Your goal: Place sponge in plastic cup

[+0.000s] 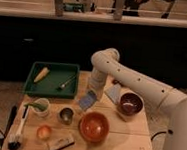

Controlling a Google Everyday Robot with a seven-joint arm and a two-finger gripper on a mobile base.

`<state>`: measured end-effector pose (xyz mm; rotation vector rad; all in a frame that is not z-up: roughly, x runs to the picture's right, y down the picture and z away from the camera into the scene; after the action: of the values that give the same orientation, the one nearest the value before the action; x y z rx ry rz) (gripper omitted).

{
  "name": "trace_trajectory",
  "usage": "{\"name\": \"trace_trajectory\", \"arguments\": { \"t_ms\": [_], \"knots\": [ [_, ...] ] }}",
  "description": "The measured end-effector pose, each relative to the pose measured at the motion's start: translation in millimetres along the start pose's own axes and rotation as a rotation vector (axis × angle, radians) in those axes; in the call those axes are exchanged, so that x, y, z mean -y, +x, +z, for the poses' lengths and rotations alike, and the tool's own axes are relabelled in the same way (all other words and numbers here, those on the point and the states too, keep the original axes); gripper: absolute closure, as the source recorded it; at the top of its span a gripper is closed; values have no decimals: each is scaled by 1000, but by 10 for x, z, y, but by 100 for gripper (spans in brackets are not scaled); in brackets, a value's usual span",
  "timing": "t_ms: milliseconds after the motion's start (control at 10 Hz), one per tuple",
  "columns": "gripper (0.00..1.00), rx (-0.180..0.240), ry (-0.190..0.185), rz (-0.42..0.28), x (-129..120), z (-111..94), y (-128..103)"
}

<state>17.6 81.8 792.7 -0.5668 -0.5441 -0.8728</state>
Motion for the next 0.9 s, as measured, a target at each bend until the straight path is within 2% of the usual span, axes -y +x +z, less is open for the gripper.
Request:
{"name": "trace_trajectory", "arguments": {
  "t_ms": [300,900],
  "knots": [
    [100,-2,58,68,43,-33,214],
    [100,-10,131,185,230,-191,526]
  ]
}}
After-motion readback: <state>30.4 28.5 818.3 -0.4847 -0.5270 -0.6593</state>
